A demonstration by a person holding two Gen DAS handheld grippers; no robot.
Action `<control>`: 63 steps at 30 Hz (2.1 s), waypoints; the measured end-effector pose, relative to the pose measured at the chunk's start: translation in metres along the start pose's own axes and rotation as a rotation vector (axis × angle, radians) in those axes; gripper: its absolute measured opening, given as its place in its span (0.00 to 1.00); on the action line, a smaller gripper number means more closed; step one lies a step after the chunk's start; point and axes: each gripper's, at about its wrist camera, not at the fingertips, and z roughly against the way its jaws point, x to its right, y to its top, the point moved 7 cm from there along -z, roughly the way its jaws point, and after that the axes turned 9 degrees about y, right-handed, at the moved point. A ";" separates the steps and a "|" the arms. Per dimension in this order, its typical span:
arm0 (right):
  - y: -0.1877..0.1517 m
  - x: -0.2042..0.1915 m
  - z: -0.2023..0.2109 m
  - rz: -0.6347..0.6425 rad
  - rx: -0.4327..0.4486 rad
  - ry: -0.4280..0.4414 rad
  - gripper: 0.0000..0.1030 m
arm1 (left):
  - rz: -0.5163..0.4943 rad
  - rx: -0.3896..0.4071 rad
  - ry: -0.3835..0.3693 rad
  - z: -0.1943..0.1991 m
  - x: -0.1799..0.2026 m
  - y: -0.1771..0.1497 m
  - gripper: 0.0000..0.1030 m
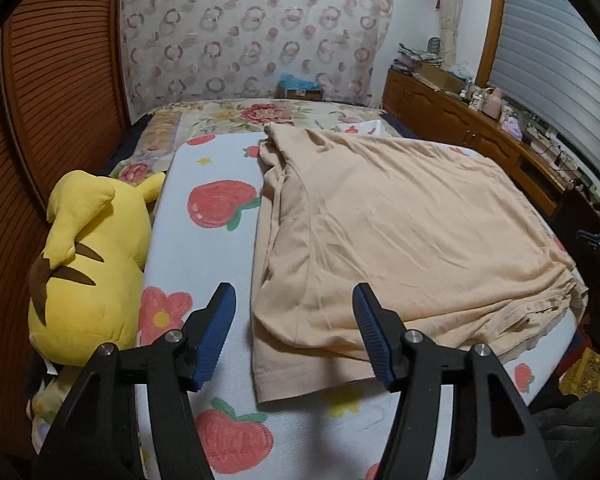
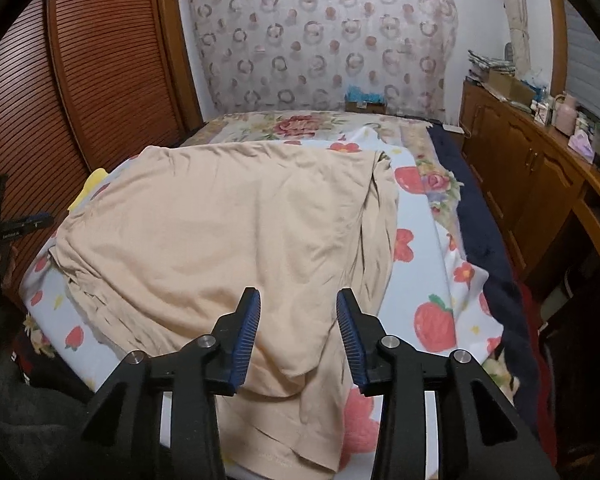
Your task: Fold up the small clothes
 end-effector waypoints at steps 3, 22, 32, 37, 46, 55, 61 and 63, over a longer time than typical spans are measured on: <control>-0.004 -0.002 -0.007 0.003 0.007 -0.008 0.42 | -0.004 -0.003 0.026 -0.004 0.001 -0.004 0.60; -0.025 -0.027 -0.056 0.053 -0.076 -0.046 0.50 | 0.018 -0.060 0.040 -0.021 0.005 -0.023 0.60; -0.035 -0.037 -0.057 0.074 -0.006 -0.070 0.59 | 0.029 -0.096 0.044 -0.032 0.004 -0.031 0.61; -0.035 -0.033 -0.054 0.080 -0.008 -0.065 0.61 | 0.029 -0.095 0.045 -0.032 0.005 -0.031 0.61; -0.029 -0.025 -0.052 0.081 -0.011 -0.057 0.61 | 0.015 -0.083 0.024 -0.033 0.011 -0.027 0.35; -0.028 -0.020 -0.050 0.079 -0.023 -0.032 0.62 | -0.041 0.048 -0.066 -0.005 0.042 -0.005 0.06; -0.017 -0.009 -0.039 0.015 -0.027 -0.004 0.62 | -0.071 0.149 -0.167 0.020 0.083 0.031 0.06; -0.015 -0.006 -0.033 0.021 -0.016 -0.017 0.62 | -0.077 0.163 -0.213 0.024 0.099 0.044 0.06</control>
